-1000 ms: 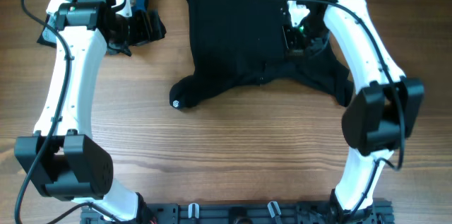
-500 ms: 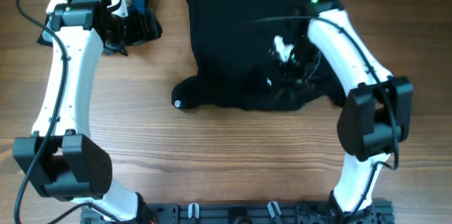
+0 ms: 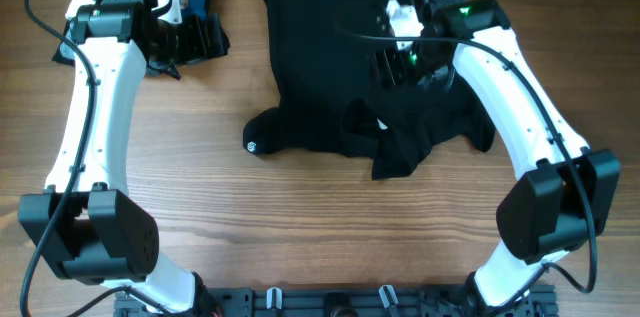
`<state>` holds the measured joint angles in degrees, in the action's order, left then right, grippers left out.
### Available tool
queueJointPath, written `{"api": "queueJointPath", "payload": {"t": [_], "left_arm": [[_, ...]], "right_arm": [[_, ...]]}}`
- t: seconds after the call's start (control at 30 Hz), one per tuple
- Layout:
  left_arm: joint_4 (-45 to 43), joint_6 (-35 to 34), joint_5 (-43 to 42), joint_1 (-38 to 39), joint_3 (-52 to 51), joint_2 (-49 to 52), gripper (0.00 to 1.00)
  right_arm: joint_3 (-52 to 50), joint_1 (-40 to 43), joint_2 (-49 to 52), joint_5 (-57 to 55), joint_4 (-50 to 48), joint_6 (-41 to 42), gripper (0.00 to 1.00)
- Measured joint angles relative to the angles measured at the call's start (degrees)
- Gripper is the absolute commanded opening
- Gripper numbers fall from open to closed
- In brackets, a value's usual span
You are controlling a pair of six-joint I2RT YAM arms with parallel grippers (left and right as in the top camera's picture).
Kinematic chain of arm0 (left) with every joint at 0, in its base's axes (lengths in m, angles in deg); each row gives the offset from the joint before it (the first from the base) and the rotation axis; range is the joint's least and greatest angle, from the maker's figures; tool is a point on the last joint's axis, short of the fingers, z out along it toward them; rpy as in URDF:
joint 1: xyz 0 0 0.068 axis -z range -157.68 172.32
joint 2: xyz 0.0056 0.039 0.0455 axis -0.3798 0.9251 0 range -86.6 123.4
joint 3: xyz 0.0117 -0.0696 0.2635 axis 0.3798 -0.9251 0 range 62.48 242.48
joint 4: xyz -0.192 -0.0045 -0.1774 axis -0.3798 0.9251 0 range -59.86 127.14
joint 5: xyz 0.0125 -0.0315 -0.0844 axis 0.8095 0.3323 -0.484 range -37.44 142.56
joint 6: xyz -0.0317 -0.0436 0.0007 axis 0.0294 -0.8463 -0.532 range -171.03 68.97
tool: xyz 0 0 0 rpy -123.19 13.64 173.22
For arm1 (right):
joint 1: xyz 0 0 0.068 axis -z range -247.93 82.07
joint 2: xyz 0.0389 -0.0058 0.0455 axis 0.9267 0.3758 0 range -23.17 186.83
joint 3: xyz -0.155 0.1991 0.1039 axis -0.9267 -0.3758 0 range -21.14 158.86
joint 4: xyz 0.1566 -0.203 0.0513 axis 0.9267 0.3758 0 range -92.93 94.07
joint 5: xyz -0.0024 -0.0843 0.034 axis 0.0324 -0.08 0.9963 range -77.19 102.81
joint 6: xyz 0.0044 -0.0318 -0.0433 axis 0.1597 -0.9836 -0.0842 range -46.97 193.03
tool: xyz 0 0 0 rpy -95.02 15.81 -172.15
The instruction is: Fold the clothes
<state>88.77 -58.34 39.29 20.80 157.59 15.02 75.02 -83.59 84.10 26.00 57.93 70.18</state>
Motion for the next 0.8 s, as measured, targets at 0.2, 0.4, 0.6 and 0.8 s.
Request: {"api": "queueJointPath", "payload": {"t": [0.2, 0.4, 0.6, 0.8], "left_arm": [[-2.27, 0.24, 2.03, 0.0, 0.0, 0.0, 1.0], [-4.31, 0.42, 3.26, 0.0, 0.0, 0.0, 1.0], [-5.55, 0.46, 3.65, 0.0, 0.0, 0.0, 1.0], [-5.77, 0.61, 3.65, 0.0, 0.0, 0.0, 1.0]], "right_arm": [[0.02, 0.0, 5.73, -0.42, -3.78, 0.44, 0.66], [-0.42, 0.0, 10.27, -0.39, 0.81, 3.17, 0.61], [-9.6, -0.09, 10.27, -0.37, -1.03, 6.67, 0.53], [-18.18, -2.75, 10.1, -0.42, -0.9, 11.26, 0.51]]}}
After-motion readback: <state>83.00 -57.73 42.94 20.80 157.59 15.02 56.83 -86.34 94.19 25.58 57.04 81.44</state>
